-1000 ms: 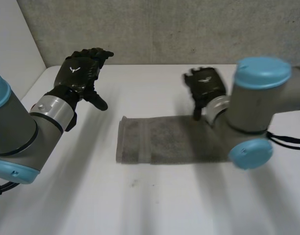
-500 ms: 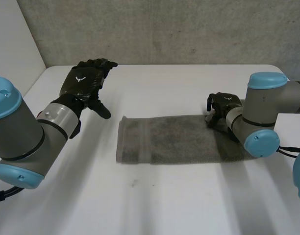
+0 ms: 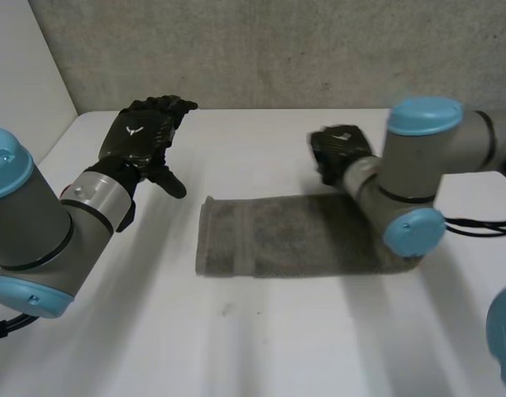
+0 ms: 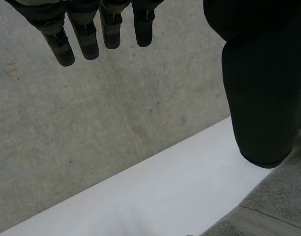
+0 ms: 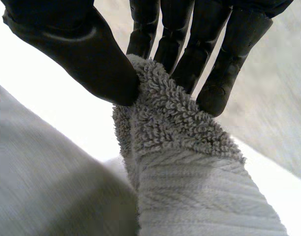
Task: Fold the towel.
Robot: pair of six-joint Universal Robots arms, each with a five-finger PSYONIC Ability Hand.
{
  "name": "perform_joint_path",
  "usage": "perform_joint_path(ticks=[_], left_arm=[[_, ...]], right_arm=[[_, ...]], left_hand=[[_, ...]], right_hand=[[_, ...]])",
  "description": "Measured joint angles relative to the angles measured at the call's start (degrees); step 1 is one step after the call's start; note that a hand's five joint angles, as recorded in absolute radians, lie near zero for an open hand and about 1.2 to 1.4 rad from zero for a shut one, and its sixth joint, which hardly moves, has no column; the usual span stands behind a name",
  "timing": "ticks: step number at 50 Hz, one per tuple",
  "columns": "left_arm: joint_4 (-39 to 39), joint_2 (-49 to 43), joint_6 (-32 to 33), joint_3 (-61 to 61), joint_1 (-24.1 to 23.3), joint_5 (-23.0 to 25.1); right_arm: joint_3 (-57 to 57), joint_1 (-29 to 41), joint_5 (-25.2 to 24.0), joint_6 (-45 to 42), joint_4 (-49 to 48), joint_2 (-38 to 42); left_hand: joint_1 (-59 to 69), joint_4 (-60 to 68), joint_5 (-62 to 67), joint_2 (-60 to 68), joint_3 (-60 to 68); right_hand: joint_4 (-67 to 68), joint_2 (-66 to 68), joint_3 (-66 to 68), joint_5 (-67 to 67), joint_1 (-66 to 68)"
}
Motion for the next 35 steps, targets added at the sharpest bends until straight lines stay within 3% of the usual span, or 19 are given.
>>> perform_joint_path(ticks=[9,19,21,23,24,25,31,35], left_arm=[[-0.1,3.1,-0.2,-0.3,0.2,-1.0],[0.1,5.6,0.0,-1.6,0.0,-4.5],[0.1,5.2,0.0,-1.7,-0.1,-4.6],[0.2,4.6,0.0,-1.7,-0.3,-4.6],[0.2,3.9,0.1,-1.7,-0.4,-4.5],[0.2,3.5,0.1,-1.7,-0.6,-4.5],[0.2,1.3,0.1,-1.7,-1.8,-4.5],[0.3,-0.3,0.2,-1.7,-3.2,-4.4]], right_arm=[[1.2,14.1,-4.7,-0.2,-1.2,-1.2],[8.4,21.0,-6.6,-0.2,-1.5,0.6],[9.5,21.0,-6.9,-0.3,-1.5,-0.1],[10.7,20.8,-6.8,-0.4,-1.3,-1.2],[11.8,20.4,-6.7,-0.4,-1.3,-2.6],[12.7,20.0,-6.6,-0.3,-1.2,-3.6],[20.1,15.5,-6.1,-0.1,-1.9,-11.1],[30.3,8.3,-6.0,0.0,-3.9,-19.3]], left_hand=[[0.0,0.0,0.0,0.0,0.0],[0.0,0.0,0.0,0.0,0.0],[0.0,0.0,0.0,0.0,0.0],[0.0,0.0,0.0,0.0,0.0],[0.0,0.0,0.0,0.0,0.0],[0.0,0.0,0.0,0.0,0.0],[0.0,0.0,0.0,0.0,0.0],[0.0,0.0,0.0,0.0,0.0]], right_hand=[[0.0,0.0,0.0,0.0,0.0],[0.0,0.0,0.4,0.0,0.0],[-12.0,-12.6,-10.8,-12.2,-13.0],[-33.9,-34.1,-32.9,-35.2,-34.3],[-51.3,-52.6,-51.3,-53.6,-52.9],[-58.7,-58.0,-57.5,-60.1,-59.0],[-61.8,-60.7,-61.0,-62.7,-63.5],[-61.8,-60.7,-61.0,-62.7,-63.5]])
